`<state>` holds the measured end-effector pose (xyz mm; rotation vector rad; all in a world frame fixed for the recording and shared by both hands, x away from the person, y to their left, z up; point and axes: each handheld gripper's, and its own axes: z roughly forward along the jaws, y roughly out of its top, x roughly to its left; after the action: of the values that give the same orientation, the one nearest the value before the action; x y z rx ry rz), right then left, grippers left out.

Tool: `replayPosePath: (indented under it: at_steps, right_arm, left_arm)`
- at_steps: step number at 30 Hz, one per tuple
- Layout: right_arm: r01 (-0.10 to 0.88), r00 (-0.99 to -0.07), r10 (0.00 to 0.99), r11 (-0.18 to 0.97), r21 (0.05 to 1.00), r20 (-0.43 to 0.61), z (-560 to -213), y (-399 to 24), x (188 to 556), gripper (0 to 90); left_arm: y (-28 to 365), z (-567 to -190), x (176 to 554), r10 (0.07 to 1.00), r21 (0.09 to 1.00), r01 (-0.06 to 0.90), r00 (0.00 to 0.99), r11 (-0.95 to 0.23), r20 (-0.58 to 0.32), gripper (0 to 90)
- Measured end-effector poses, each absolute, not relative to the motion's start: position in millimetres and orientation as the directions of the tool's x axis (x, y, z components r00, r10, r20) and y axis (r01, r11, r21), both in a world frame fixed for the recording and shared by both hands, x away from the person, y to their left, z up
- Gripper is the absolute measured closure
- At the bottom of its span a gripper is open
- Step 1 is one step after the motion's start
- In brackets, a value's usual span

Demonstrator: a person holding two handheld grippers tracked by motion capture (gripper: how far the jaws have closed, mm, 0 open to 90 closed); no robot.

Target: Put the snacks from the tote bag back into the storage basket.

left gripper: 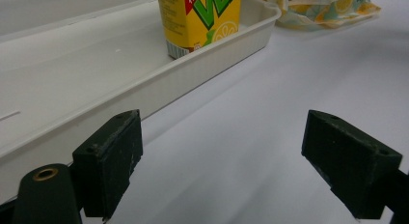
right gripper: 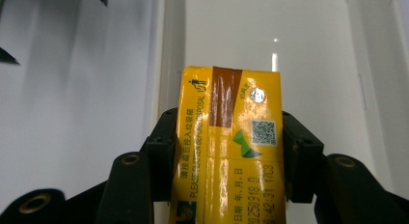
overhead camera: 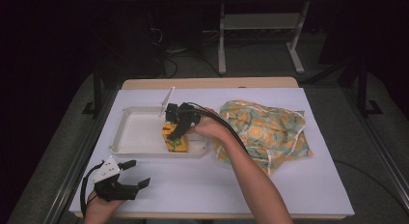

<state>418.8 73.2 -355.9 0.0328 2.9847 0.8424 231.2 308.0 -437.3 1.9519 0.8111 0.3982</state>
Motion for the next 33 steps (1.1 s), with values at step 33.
replayPosePath:
  at_steps: [33]
  right_arm:
    - [0.037, -0.999, 0.046, 0.839, 0.542, -0.002, -364.4, 68.5, 408.8, 43.0]
  left_arm:
    - [305.9, -437.9, 231.1, 0.678, 0.863, 0.376, 0.733, -0.337, -0.055, 13.9]
